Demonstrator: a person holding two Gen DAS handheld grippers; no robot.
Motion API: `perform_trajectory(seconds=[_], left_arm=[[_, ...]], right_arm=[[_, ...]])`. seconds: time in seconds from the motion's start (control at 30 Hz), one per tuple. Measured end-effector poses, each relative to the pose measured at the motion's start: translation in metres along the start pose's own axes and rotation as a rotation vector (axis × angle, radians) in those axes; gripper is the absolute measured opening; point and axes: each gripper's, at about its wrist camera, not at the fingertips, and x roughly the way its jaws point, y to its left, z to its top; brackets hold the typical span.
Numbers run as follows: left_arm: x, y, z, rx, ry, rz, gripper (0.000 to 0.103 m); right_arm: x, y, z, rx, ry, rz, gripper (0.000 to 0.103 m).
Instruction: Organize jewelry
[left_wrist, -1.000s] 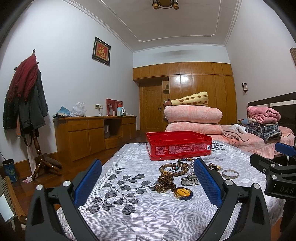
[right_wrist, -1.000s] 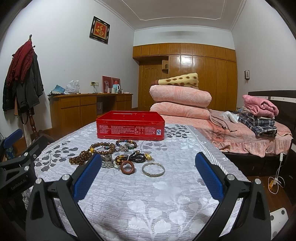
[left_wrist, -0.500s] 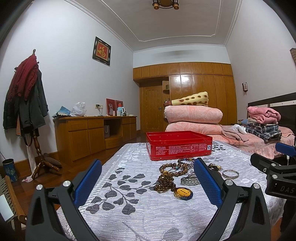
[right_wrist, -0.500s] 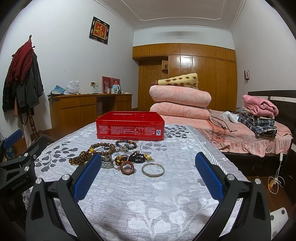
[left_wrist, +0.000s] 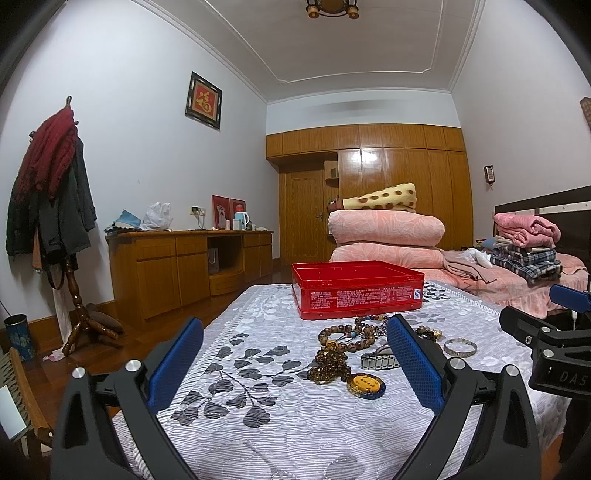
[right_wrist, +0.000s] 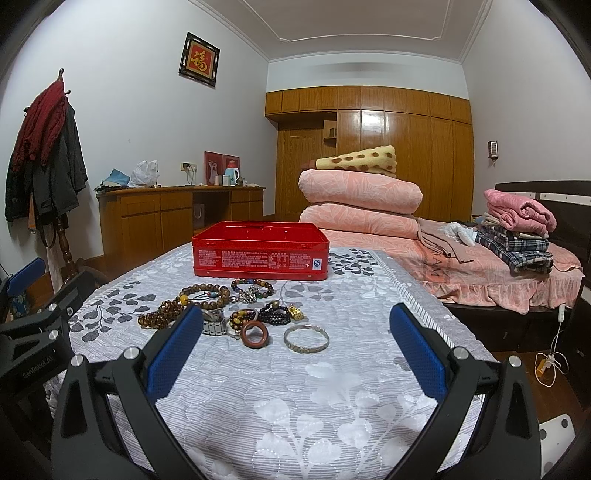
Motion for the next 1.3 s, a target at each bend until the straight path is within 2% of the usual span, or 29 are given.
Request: perform_trajectory(seconds=[0.6, 0.67, 0.73, 0.87, 1.0, 1.1, 1.2, 1.3], left_arm=[[0.008, 0.006, -0.001, -0.010, 0.028, -0.004, 0.097], [0.014, 0.005, 0.000, -0.007, 0.068, -0.006, 0.097], [0.023, 0.009, -0.001, -0.025, 0.137, -0.042, 0.097], [0.045, 0.015, -0.001, -0.059, 0.289, -0.097, 0.097], [0.064, 0.010, -0.004, -0.042, 0.419, -0.125, 0.097], [0.073, 0.005, -0.008, -0.044, 0.480, -0.168, 0.094], [0.086, 0.001, -0.006, -0.042, 0.533, -0.174, 0.090], [0.101, 0.001, -0.005, -0.047, 0.578, -0.161, 0.089]], right_arm=[[0.003, -0.001, 0.000, -0.001, 0.019, 0.006, 0.098], [0.007, 0.001, 0.000, -0.010, 0.032, 0.005, 0.098], [0.012, 0.001, 0.001, -0.020, 0.061, -0.001, 0.098], [0.032, -0.006, 0.001, -0.013, 0.173, 0.022, 0.098], [0.048, -0.013, -0.001, -0.018, 0.259, 0.020, 0.098], [0.061, -0.021, 0.000, 0.004, 0.317, 0.033, 0.098], [0.071, -0.029, 0.003, 0.036, 0.359, 0.058, 0.098], [0.081, -0.034, 0.006, 0.046, 0.388, 0.055, 0.098]])
